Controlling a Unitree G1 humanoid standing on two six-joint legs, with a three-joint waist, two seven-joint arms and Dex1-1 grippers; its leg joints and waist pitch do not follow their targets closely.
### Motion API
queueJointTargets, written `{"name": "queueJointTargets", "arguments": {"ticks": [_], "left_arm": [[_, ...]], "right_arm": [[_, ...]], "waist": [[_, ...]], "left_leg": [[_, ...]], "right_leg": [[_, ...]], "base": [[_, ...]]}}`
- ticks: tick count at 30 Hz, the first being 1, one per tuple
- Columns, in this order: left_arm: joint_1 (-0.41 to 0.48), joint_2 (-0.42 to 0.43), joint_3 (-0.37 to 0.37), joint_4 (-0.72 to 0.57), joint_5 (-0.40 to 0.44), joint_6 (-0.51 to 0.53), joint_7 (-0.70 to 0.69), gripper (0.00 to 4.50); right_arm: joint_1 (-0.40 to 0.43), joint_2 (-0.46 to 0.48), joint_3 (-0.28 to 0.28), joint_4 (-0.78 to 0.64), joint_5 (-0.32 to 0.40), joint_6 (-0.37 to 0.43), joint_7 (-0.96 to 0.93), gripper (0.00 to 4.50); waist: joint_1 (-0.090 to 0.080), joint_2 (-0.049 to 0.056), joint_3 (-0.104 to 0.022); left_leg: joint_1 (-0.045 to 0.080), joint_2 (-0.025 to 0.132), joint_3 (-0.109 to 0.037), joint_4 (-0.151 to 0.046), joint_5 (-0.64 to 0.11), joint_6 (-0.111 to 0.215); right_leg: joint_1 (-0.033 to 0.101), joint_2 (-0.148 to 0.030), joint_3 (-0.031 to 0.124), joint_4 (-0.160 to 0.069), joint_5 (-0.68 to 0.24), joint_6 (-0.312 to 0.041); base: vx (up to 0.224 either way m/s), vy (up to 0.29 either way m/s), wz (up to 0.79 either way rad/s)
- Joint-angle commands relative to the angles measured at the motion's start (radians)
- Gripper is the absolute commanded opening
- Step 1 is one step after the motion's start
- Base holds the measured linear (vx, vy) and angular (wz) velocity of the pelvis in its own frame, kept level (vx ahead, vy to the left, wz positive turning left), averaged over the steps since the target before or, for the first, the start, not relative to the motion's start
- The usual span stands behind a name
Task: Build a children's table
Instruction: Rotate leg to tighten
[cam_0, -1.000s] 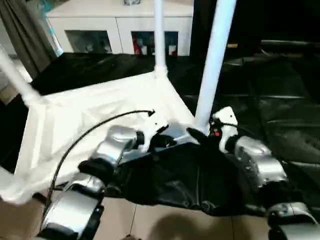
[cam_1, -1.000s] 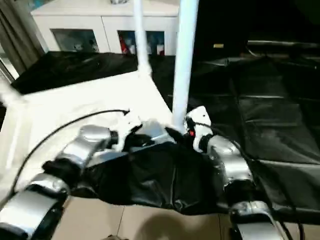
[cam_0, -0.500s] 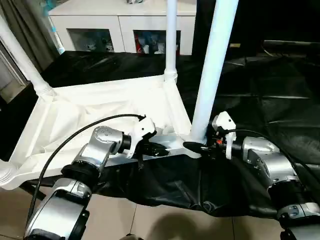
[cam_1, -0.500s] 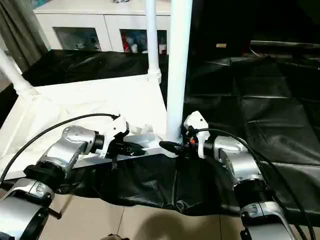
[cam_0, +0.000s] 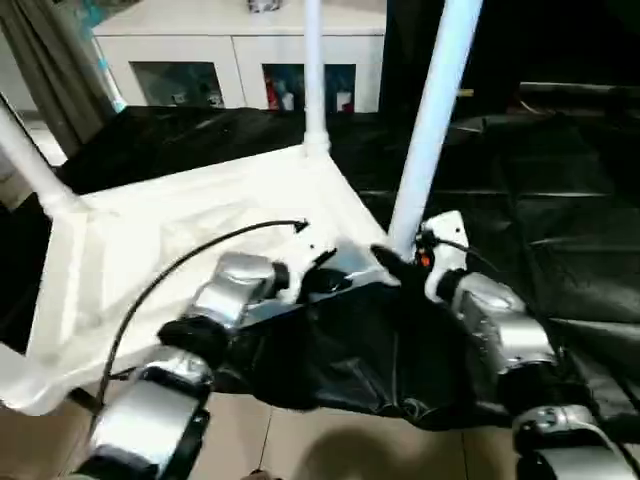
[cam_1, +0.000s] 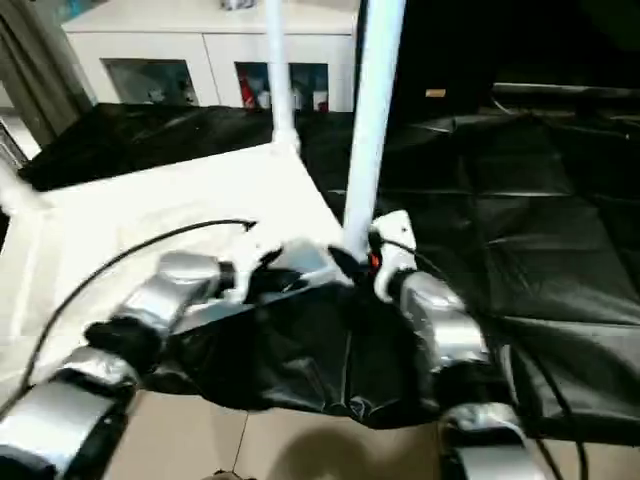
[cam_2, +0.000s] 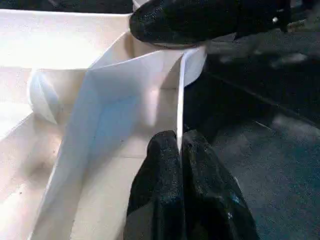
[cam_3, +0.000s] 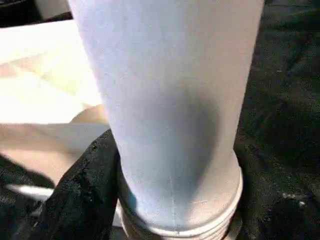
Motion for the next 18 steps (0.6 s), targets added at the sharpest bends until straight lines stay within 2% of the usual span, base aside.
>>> {"name": "queueJointTargets", "arguments": {"ticks": [1,2,4,5,6,7,8,10,12,13,14,16,18], "left_arm": [[-0.047,-0.058,0.038,0.009,-0.029,-0.013,0.100,0.00],[-0.067,-0.101,0.038,0.035,-0.027,-0.019,0.146,0.00],[-0.072,-0.116,0.035,0.042,-0.030,-0.025,0.141,0.00],[-0.072,-0.119,0.034,0.044,-0.031,-0.028,0.136,0.00],[-0.072,-0.119,0.034,0.044,-0.031,-0.028,0.136,0.00],[-0.069,-0.116,0.031,0.043,-0.031,-0.031,0.123,0.00],[-0.057,-0.102,0.026,0.033,-0.033,-0.042,0.077,0.00],[-0.049,-0.091,0.023,0.025,-0.034,-0.048,0.047,0.00],[-0.032,-0.069,0.018,0.009,-0.041,-0.059,-0.011,0.00],[-0.023,-0.056,0.015,-0.003,-0.045,-0.060,-0.042,0.00],[-0.008,-0.033,0.007,-0.018,-0.045,-0.066,-0.084,0.00],[-0.002,-0.023,0.003,-0.025,-0.044,-0.069,-0.102,0.00],[0.027,0.020,-0.014,-0.058,-0.047,-0.073,-0.183,0.00]], "right_arm": [[0.022,0.063,0.031,0.078,-0.024,0.033,-0.071,2.72],[0.009,0.108,0.053,0.092,-0.048,0.004,-0.100,2.72],[0.005,0.121,0.072,0.083,-0.053,-0.015,-0.064,2.72],[0.005,0.122,0.076,0.079,-0.053,-0.017,-0.053,2.72],[0.005,0.122,0.076,0.079,-0.053,-0.017,-0.053,3.42],[0.004,0.117,0.076,0.069,-0.041,-0.013,-0.028,3.42],[0.005,0.091,0.087,0.047,-0.038,-0.019,0.019,3.44],[0.007,0.069,0.095,0.036,-0.040,-0.025,0.053,3.54],[0.013,0.029,0.109,0.018,-0.041,-0.037,0.126,3.54],[0.017,0.009,0.116,0.007,-0.040,-0.044,0.166,3.54],[0.024,-0.026,0.124,-0.010,-0.038,-0.050,0.232,3.54],[0.027,-0.040,0.127,-0.018,-0.036,-0.053,0.260,3.54],[0.034,-0.092,0.130,-0.046,-0.020,-0.053,0.347,3.54]], "waist": [[-0.007,-0.015,-0.058],[-0.008,-0.008,-0.057],[-0.008,-0.012,-0.058],[-0.006,-0.014,-0.060],[-0.006,-0.013,-0.061],[-0.006,-0.010,-0.061],[-0.007,-0.015,-0.062],[-0.004,-0.015,-0.064],[-0.002,-0.018,-0.066],[0.000,-0.017,-0.067],[0.001,-0.024,-0.068],[0.005,-0.021,-0.070],[0.006,-0.022,-0.070]], "left_leg": [[0.022,0.034,-0.022,-0.079,-0.259,0.014],[0.025,0.035,-0.025,-0.083,-0.284,0.002],[0.027,0.035,-0.025,-0.084,-0.296,0.002],[0.023,0.034,-0.025,-0.084,-0.281,0.018],[0.021,0.034,-0.026,-0.084,-0.273,0.024],[0.020,0.035,-0.025,-0.084,-0.265,0.032],[0.019,0.035,-0.024,-0.084,-0.261,0.039],[0.014,0.035,-0.025,-0.081,-0.234,0.054],[0.015,0.036,-0.024,-0.079,-0.220,0.063],[0.012,0.037,-0.022,-0.075,-0.194,0.078],[0.010,0.036,-0.020,-0.071,-0.179,0.092],[0.009,0.036,-0.019,-0.068,-0.156,0.105],[0.007,0.038,-0.018,-0.066,-0.144,0.118]], "right_leg": [[0.032,-0.058,0.038,-0.094,-0.316,-0.187],[0.032,-0.057,0.037,-0.096,-0.329,-0.183],[0.033,-0.057,0.036,-0.098,-0.322,-0.181],[0.038,-0.059,0.036,-0.096,-0.295,-0.181],[0.039,-0.059,0.037,-0.095,-0.285,-0.183],[0.039,-0.058,0.036,-0.095,-0.269,-0.187],[0.041,-0.058,0.035,-0.095,-0.262,-0.189],[0.046,-0.061,0.035,-0.090,-0.237,-0.193],[0.046,-0.060,0.034,-0.089,-0.224,-0.199],[0.048,-0.060,0.034,-0.084,-0.185,-0.213],[0.050,-0.060,0.033,-0.081,-0.167,-0.219],[0.051,-0.060,0.032,-0.077,-0.147,-0.223],[0.050,-0.059,0.030,-0.075,-0.143,-0.235]], "base": [[0.000,0.000,0.00],[0.000,0.000,0.00],[0.000,0.000,0.00],[0.000,0.000,0.00],[0.000,0.000,0.00],[0.000,0.000,0.00],[0.000,0.000,0.00],[0.000,0.000,0.00],[0.000,0.000,0.00],[0.000,0.000,0.00],[0.000,0.000,0.00],[0.000,0.000,0.00],[0.000,0.000,0.00]]}}
